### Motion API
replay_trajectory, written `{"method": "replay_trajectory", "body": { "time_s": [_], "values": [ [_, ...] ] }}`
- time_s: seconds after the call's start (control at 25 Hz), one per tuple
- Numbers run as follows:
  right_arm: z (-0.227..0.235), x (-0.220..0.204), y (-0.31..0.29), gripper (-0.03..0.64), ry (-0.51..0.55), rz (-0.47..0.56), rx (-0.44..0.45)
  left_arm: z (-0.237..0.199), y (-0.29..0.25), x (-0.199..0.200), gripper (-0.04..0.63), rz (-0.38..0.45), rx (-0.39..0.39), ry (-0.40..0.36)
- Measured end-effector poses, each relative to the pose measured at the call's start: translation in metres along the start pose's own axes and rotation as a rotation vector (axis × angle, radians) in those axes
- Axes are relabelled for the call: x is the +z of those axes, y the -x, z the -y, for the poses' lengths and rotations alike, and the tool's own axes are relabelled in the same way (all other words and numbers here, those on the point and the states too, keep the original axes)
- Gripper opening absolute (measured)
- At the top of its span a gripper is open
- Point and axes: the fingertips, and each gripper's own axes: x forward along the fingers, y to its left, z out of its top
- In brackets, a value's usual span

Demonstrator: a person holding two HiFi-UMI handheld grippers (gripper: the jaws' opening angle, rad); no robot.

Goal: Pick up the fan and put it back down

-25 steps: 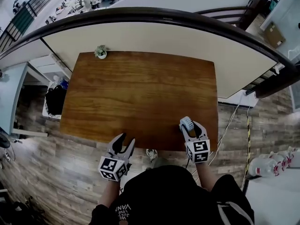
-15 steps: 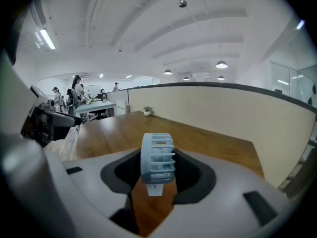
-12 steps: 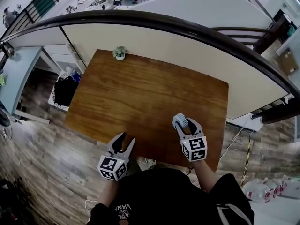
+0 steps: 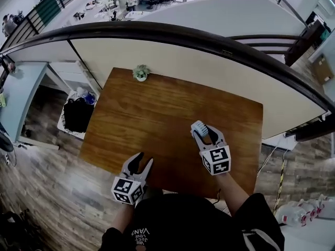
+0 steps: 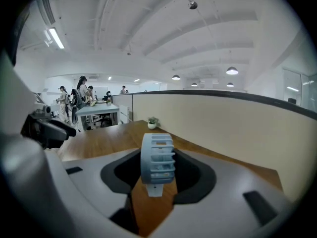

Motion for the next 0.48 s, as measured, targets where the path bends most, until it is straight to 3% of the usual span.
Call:
{"method": "replay_trajectory", "body": {
  "time_s": [0.48],
  "values": [
    [0.019,0.058,-0.086,0.184,0.003,0.016,-0.083,-0.083,-0.037,0.035,0.172,-0.027,-0.081,-0.007]
  ]
}}
